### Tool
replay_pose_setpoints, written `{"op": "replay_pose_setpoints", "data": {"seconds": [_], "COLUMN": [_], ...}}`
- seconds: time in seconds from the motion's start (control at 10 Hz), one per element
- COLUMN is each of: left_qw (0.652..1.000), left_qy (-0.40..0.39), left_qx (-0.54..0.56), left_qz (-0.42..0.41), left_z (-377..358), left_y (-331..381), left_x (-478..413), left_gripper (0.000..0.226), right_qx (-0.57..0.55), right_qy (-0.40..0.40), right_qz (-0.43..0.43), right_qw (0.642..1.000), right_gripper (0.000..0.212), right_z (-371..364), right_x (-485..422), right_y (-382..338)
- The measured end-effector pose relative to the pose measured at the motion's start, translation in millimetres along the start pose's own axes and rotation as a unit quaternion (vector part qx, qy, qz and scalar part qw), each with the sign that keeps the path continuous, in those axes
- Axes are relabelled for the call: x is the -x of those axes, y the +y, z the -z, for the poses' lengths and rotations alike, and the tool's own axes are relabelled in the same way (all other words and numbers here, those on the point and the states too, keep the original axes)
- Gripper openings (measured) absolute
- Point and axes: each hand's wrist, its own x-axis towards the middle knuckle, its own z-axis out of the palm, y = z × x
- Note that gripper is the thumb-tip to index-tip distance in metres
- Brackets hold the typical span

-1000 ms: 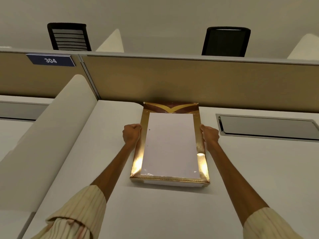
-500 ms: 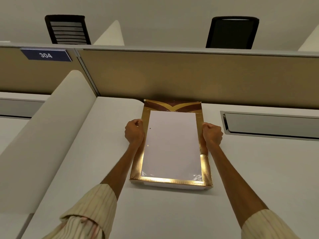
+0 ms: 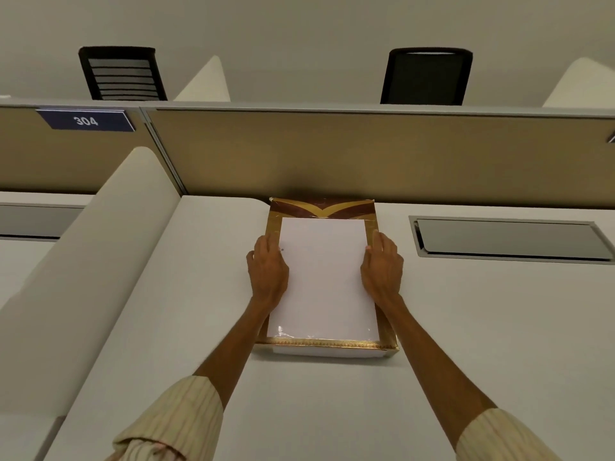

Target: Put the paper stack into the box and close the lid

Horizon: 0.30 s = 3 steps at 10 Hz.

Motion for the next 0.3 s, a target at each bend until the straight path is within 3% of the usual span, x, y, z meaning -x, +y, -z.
{"op": "replay_pose_setpoints", "data": {"seconds": [0.2,0.3], "left_qw": [0.993,0.984], "left_qy": [-0.099,-0.146], "left_qx": [-0.059,-0.079], "left_qz": [-0.032,-0.066], "left_z": [-1.2,0.8], "left_y": [13.1,20.3], "left_x": [20.4,27.7], "left_gripper": [0.06,0.066], "right_qx": [0.036,0.124], "right_qy": [-0.096,-0.161], "right_qz": [0.025,0.063], "right_qw": [0.994,0.977], "right_gripper": [0.06,0.066], "right_z": [9.4,18.0], "right_x": [20.9,22.2], "right_y": [-1.5,0.5]}}
